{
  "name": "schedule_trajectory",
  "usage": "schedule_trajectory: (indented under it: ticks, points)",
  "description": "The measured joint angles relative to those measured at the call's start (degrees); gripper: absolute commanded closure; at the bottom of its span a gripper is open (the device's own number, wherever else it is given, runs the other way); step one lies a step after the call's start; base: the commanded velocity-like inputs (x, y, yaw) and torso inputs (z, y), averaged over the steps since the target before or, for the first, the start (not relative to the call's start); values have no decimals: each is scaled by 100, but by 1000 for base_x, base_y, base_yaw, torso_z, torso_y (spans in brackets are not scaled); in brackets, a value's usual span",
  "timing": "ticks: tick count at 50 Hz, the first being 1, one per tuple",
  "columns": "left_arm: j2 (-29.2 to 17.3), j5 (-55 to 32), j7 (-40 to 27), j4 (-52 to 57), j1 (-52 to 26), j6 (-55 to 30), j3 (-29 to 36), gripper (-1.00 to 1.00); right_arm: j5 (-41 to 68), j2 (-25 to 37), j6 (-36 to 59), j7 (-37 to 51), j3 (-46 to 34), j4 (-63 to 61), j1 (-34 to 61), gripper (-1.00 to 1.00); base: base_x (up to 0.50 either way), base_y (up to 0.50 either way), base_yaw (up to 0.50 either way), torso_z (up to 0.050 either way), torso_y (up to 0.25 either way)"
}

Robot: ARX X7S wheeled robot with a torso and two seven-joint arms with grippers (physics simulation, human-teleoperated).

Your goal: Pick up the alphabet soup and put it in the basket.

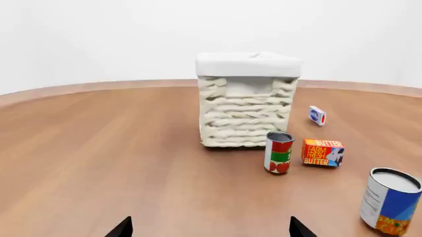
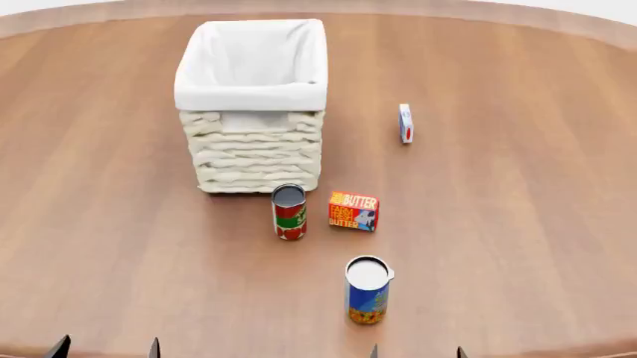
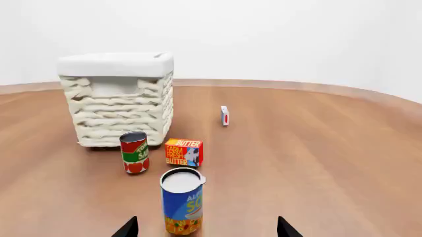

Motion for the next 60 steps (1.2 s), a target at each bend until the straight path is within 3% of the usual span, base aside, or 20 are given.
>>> schedule_trajectory:
  ticks: [10, 32, 60]
  points:
    - [-104, -48, -178, 558, 110, -229, 110, -100, 69, 115, 393, 146, -150, -711, -9, -100, 0, 0, 0, 0, 0]
    - [-472, -84, -544, 4158, 1050, -1497, 155, -100, 164, 393, 2124, 567, -569, -4068, -233, -100, 53, 0, 0, 0, 0]
    - [-692, -248, -870, 4727, 1228, -1653, 197, -100, 385, 564, 2547, 908, -766, -4612, -196, -100, 500, 0, 0, 0, 0]
